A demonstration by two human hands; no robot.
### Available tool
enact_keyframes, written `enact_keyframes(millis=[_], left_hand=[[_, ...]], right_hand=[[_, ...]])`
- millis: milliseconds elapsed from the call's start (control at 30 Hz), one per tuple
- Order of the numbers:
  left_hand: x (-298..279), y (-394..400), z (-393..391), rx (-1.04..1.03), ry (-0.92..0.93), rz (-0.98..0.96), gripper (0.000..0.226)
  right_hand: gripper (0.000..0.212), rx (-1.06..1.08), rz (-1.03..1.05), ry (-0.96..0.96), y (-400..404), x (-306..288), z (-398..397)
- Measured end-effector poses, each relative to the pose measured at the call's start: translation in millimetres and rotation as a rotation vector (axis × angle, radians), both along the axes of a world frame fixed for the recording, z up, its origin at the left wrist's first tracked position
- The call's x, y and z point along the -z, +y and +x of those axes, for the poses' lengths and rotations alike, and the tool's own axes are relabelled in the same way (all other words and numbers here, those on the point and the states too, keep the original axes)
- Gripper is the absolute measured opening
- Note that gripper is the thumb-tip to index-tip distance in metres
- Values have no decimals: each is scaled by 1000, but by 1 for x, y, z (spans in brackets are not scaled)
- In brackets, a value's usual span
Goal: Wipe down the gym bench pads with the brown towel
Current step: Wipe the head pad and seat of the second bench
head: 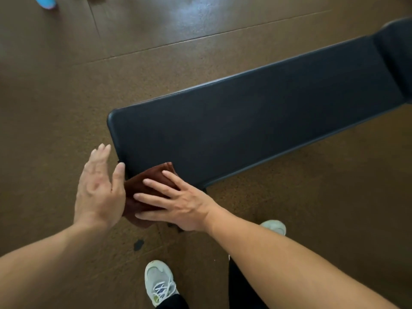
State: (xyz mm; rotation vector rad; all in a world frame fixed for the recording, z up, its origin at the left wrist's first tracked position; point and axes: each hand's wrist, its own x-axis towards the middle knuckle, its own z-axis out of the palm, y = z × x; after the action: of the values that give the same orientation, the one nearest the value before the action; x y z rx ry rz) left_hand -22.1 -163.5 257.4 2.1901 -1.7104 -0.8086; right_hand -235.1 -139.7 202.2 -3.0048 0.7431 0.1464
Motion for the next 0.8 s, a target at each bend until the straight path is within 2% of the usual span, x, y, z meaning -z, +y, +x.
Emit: enact_keyframes(millis=[67, 167, 333, 433, 500, 600, 667, 800], left_hand=[[-2, -17, -23, 139, -12, -55, 55], [3, -43, -76, 284, -9, -79, 56], [10, -62, -172, 331, -124, 80, 68], [17, -61, -218, 258, -222, 188, 80], [23, -58, -231, 227, -305, 199, 86], [27, -55, -234, 213, -371, 177, 88], [27, -55, -234, 209, -386, 170, 89], [26, -57, -235, 224, -384, 189, 90]], right_hand=[[58, 155, 50, -103, -5, 0, -36], [52, 544, 100, -187, -25, -8, -95], [58, 1058, 67, -63, -96, -23, -206], [64, 1309, 2, 48, -124, -31, -296], [69, 1418, -51, 79, -133, -40, -356], [83, 1454, 39, 79, -146, -51, -418], [82, 1426, 117, 52, -152, -48, -430], [77, 1507, 46, -60, -157, -37, -403]])
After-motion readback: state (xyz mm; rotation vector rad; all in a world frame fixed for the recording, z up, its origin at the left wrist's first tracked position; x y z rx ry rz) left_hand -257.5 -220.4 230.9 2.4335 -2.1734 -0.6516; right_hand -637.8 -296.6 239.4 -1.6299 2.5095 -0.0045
